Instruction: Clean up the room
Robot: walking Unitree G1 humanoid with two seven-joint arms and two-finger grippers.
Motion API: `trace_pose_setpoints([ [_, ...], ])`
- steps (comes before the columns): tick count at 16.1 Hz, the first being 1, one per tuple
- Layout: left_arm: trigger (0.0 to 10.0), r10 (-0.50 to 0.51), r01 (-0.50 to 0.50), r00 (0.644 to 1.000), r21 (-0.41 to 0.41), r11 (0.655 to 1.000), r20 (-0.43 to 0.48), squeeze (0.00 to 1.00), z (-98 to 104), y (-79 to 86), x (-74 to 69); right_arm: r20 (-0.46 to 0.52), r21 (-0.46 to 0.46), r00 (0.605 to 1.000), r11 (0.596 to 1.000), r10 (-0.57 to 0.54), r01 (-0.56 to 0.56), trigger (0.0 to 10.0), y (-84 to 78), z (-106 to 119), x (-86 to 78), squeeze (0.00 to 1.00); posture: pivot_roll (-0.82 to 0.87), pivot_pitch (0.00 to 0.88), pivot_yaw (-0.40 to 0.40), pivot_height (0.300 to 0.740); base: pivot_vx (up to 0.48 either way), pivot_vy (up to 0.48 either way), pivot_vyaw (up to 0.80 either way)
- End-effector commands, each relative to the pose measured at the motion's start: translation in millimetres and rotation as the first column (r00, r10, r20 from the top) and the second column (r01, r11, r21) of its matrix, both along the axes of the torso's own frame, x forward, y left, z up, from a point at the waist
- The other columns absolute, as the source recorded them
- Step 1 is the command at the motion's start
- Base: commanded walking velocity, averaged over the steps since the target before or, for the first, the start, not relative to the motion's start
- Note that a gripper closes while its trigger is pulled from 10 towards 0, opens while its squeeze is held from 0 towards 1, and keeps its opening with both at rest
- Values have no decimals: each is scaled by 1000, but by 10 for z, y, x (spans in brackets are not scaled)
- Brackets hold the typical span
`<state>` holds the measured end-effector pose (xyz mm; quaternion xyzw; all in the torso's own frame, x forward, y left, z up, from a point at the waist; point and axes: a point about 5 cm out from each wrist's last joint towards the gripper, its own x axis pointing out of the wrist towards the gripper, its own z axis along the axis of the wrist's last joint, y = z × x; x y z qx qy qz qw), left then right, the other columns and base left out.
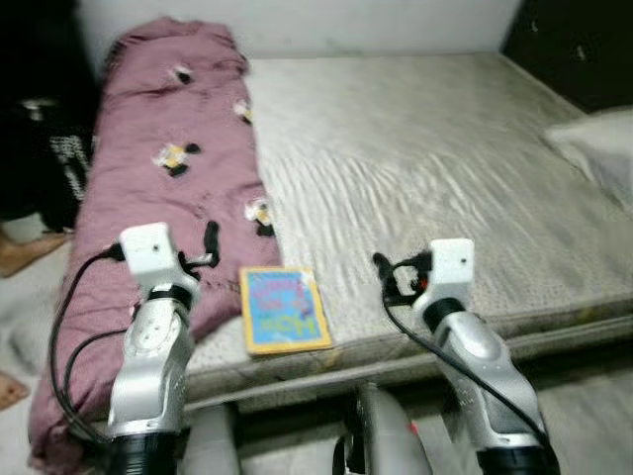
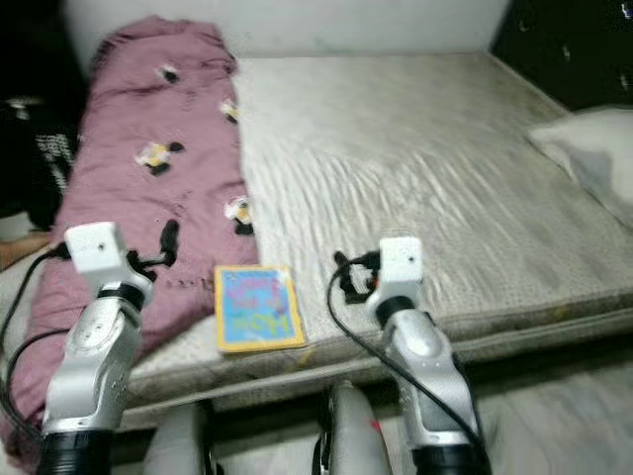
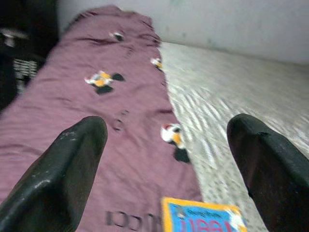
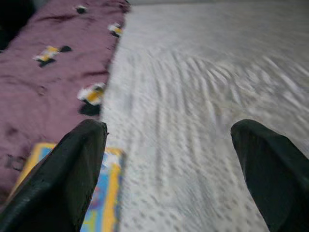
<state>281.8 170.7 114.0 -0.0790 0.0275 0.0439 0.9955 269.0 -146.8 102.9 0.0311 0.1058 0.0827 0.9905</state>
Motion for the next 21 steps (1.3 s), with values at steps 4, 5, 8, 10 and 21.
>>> trace_pose_setpoints([
  [4,10000,30,-33,997,-42,999,-76,0,-133,55,-10,-6,2,1000,1000,-4,4,10000,0,51,-20,0,-85,95,-44,567,0,0,0],
  [5,10000,32,-35,997,-43,998,-77,0,-137,62,-8,-7,1,1000,1000,-2,2,10000,0,59,-26,0,-88,99,-46,567,0,0,0],
  [8,10000,72,-80,993,-75,994,-97,0,-172,78,-5,-14,-10,1000,1000,5,-5,10000,-19,66,-30,0,-88,99,-46,567,0,0,0],
  [10,10000,81,-92,989,-85,992,-126,0,-209,82,-13,-11,-16,1000,1000,2,-2,10000,-45,80,-39,0,-98,103,-44,547,0,0,0],
  [21,10000,101,-117,983,-99,988,-152,0,-277,208,311,-20,-52,1000,998,-23,22,10000,-214,148,-220,0,-180,161,-59,492,0,0,0],
])
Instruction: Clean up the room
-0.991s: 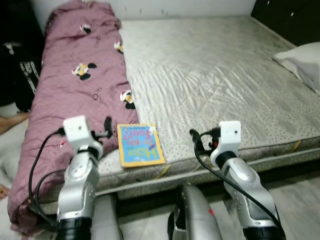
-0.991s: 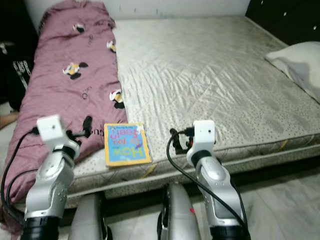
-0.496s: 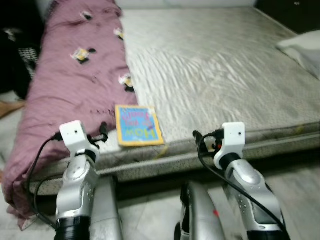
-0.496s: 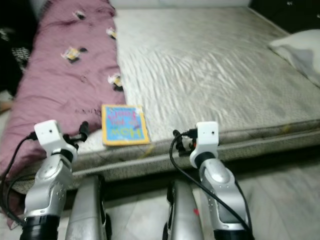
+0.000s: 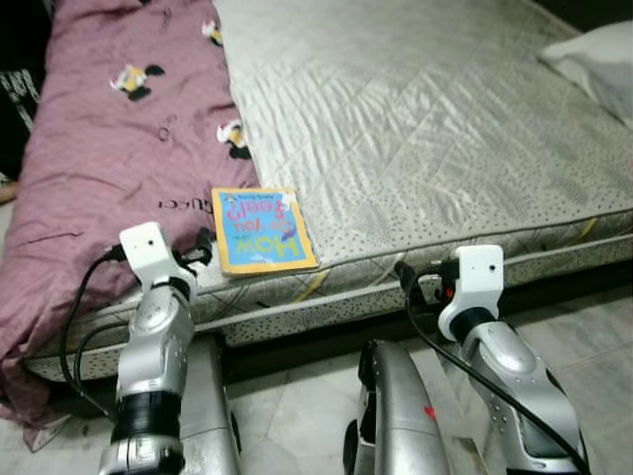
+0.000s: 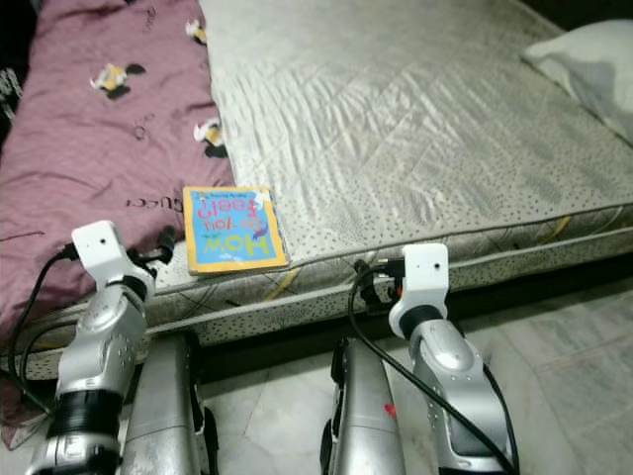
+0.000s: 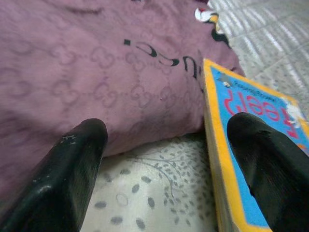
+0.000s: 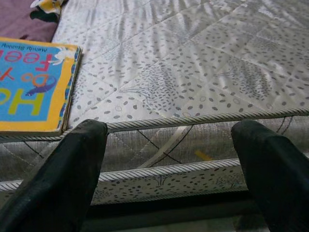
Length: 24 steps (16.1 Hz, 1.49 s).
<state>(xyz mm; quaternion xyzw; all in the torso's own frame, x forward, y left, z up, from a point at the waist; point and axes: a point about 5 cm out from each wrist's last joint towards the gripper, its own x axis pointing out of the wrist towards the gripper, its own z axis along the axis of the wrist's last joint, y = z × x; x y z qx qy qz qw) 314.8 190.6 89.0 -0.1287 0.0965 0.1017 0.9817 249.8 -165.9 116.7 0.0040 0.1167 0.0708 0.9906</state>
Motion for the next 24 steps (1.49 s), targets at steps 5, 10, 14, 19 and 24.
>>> trace_pose_setpoints([
  [5,10000,-21,21,1000,-14,1000,-14,0,-61,-40,128,3,-7,1000,1000,-3,3,10000,-53,45,-48,0,-197,159,-63,482,0,0,0],
  [10,10000,-64,63,998,-33,997,-13,0,-85,-106,222,15,-28,1000,1000,14,-14,10000,-64,89,-5,0,-216,143,-84,482,0,0,0],
  [14,10000,-50,46,997,-64,997,-53,0,-155,-135,281,28,-38,1000,999,4,-3,10000,-99,130,24,0,-235,132,-86,482,0,0,0],
  [19,0,-109,91,991,-205,975,-78,0,-211,-227,336,44,-47,999,999,-7,9,10000,-94,154,115,0,-233,127,-70,482,0,0,0],
  [24,0,-143,128,988,-217,968,-55,0,-172,-210,379,56,-52,998,999,-13,16,10000,-56,153,193,0,-219,99,-57,482,0,0,0],
])
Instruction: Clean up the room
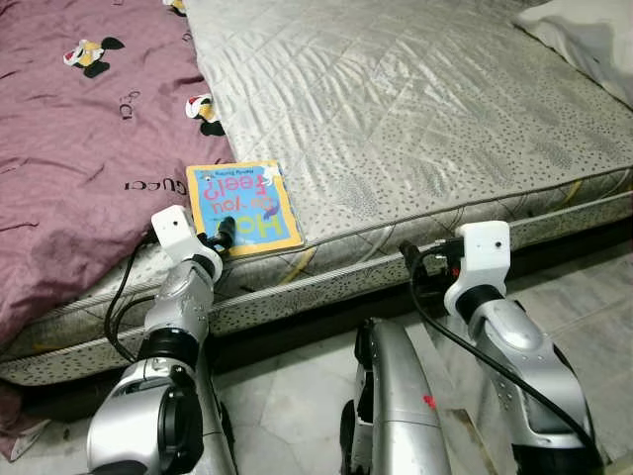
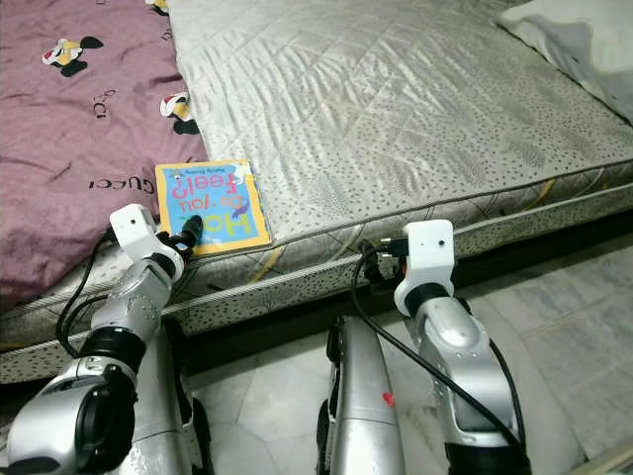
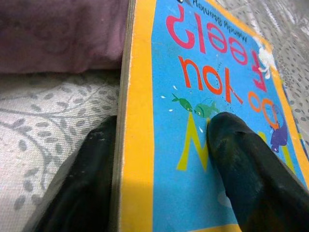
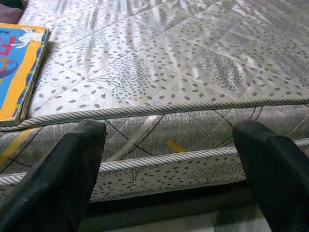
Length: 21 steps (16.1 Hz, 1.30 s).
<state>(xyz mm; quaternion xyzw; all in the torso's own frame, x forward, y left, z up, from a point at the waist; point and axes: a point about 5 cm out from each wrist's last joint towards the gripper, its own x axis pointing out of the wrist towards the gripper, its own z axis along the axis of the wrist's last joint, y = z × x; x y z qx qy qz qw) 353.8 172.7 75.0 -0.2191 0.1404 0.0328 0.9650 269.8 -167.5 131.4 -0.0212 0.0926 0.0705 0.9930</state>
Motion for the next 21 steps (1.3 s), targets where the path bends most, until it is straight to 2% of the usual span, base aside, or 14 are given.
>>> trace_pose_setpoints([
  [1,0,-19,19,1000,-4,1000,-18,0,-25,-16,3,18,-1,1000,1000,-23,23,10000,-21,19,32,0,-213,87,-52,482,0,0,0],
  [5,0,-29,29,1000,-21,999,6,0,27,25,43,48,31,999,999,-16,14,10000,44,46,121,0,-197,63,-40,482,0,0,0],
  [6,0,-27,27,1000,-22,999,8,0,38,38,51,57,79,998,996,25,-29,10000,104,64,118,0,-192,59,-38,482,0,0,0],
  [7,0,-23,23,1000,-27,999,11,0,49,54,59,50,138,993,984,110,-116,10000,216,60,96,0,-183,50,-37,482,0,0,0],
  [10,0,-4,5,1000,-52,999,16,0,62,91,69,35,189,973,954,229,-231,10000,379,33,83,0,-168,29,-43,482,0,0,0],
  [11,0,1,0,1000,-71,997,18,0,72,104,77,20,217,947,923,320,-317,10000,478,20,74,0,-164,20,-45,482,0,0,0],
  [13,0,-3,5,1000,-70,998,29,0,78,108,78,12,213,911,889,412,-405,10000,544,16,81,0,-158,5,-47,482,0,0,0],
  [18,0,36,-29,997,-95,995,69,0,89,191,70,18,164,904,890,428,-425,10000,562,3,207,0,-139,0,-39,482,0,0,0],
  [21,0,48,-35,988,-91,995,148,0,253,229,136,43,159,923,910,382,-383,10000,569,5,258,0,-126,0,-25,482,0,0,0],
])
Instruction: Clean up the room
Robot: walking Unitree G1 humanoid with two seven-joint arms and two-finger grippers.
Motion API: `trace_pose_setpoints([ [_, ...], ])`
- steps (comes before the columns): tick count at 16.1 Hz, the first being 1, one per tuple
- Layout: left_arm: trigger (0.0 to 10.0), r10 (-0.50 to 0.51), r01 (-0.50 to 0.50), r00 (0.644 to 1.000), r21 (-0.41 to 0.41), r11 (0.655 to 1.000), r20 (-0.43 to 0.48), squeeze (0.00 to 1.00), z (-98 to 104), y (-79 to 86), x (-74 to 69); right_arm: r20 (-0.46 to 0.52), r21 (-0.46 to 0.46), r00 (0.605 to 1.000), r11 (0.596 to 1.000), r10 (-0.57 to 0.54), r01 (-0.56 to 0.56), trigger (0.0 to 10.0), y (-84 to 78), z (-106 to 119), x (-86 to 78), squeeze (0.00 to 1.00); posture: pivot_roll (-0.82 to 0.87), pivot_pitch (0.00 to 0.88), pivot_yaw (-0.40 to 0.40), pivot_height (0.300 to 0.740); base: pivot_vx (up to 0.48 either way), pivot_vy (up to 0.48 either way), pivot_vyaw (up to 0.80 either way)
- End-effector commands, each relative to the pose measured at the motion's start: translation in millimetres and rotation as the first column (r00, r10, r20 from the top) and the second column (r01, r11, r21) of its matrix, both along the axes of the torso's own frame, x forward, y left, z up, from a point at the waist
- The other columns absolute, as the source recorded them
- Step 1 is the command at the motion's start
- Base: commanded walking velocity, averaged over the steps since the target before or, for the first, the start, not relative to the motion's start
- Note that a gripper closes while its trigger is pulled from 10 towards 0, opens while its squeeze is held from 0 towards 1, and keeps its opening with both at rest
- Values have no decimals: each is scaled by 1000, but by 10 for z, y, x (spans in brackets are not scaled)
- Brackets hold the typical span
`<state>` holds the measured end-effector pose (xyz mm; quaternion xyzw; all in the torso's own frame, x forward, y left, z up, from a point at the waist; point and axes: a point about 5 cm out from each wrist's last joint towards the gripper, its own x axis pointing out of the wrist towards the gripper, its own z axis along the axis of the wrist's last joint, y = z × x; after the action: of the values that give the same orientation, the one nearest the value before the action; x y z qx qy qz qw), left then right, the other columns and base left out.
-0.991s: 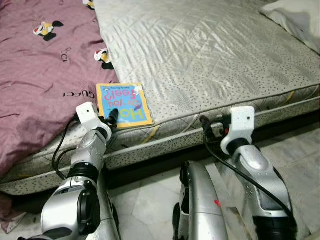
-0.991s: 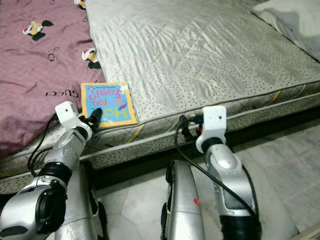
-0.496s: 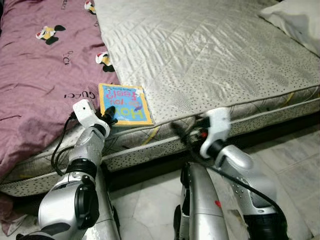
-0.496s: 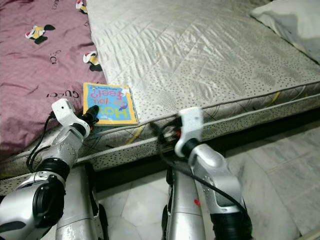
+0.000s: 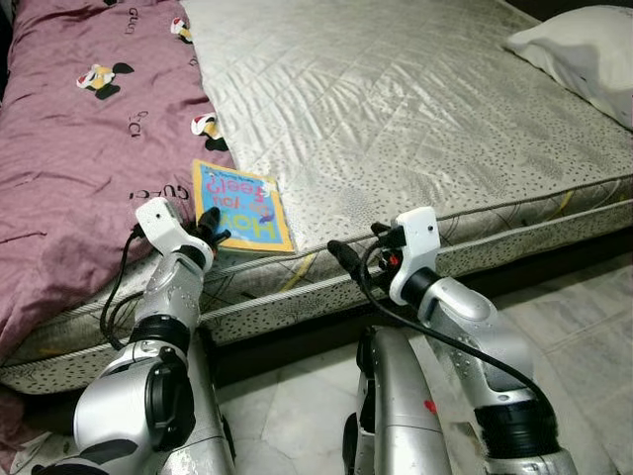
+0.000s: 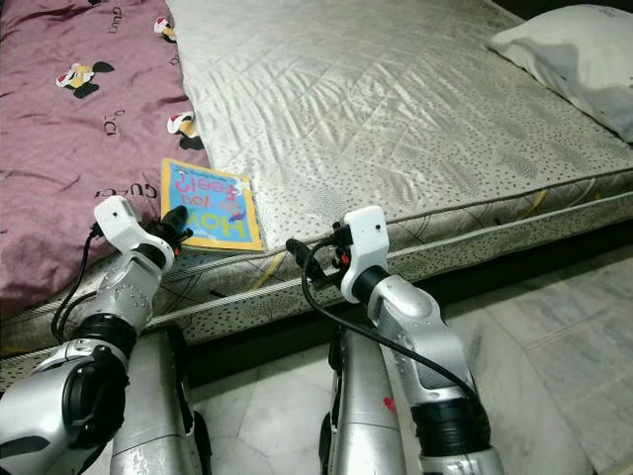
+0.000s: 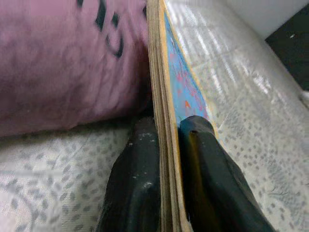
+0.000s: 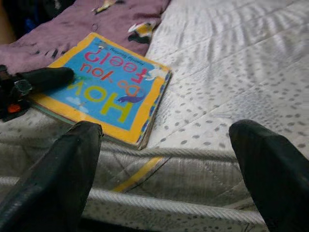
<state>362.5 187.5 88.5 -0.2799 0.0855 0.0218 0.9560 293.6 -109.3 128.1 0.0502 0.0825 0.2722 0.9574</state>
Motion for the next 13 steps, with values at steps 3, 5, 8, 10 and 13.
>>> trace_pose_setpoints([
  [3,0,-26,-13,966,151,988,256,0,547,102,120,113,11,988,995,-105,104,10000,-2,117,141,0,-98,0,-1,482,0,0,0],
  [5,0,-70,-41,915,262,964,398,0,817,103,40,179,17,973,990,-142,141,10000,12,169,198,0,-71,0,6,482,0,0,0],
  [8,0,-109,-71,874,346,935,473,0,930,87,-95,203,24,966,987,-162,160,10000,41,173,236,0,-48,0,5,482,0,0,0],
  [10,0,-109,-158,847,442,883,520,0,994,124,-360,246,74,944,975,-222,210,10000,37,209,279,0,-30,0,-2,482,0,0,0],
  [13,4275,-113,-196,842,494,847,527,0,1035,116,-531,232,127,932,959,-278,254,10000,35,185,327,0,-22,0,3,500,0,0,0],
])
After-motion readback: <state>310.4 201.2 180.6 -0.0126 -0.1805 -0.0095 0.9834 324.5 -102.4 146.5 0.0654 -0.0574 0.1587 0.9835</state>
